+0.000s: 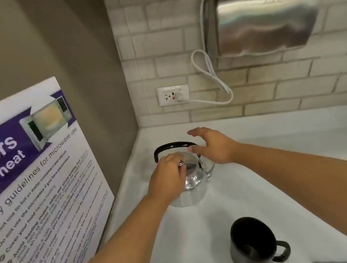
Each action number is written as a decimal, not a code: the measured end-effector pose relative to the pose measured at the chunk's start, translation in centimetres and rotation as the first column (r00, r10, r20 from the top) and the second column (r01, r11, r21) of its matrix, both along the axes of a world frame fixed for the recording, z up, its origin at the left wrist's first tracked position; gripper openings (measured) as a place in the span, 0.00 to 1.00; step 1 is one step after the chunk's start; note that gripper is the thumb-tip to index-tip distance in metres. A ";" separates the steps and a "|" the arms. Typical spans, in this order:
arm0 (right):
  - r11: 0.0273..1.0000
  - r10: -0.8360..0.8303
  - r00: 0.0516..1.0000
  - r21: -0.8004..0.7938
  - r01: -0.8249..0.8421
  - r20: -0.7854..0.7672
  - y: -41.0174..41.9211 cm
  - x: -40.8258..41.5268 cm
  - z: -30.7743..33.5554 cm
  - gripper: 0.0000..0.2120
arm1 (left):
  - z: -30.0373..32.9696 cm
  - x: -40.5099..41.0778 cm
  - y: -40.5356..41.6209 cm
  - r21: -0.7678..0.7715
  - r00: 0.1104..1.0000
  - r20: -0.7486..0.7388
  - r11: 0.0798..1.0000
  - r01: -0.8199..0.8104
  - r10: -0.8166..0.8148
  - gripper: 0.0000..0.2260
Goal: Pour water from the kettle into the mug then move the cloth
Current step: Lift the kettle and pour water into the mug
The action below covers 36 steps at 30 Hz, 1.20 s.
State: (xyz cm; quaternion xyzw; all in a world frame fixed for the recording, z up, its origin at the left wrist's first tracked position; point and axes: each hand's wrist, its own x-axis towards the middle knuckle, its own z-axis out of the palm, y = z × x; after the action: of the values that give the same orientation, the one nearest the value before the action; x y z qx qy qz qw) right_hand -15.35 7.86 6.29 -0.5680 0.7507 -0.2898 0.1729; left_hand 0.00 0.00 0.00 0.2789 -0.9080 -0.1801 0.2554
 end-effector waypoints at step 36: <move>0.948 0.099 0.950 -0.317 0.000 0.297 5.7 9.9 6.5 0.09 | 9.2 5.7 5.9 0.532 0.601 -0.612 0.830 -0.167 0.513 0.21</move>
State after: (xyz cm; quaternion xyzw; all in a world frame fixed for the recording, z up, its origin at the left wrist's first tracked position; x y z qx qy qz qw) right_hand -5.49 13.57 12.84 -0.5546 0.6443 -0.4858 0.2032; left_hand 5.67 5.93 9.22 0.4027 -0.5927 -0.4143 0.5612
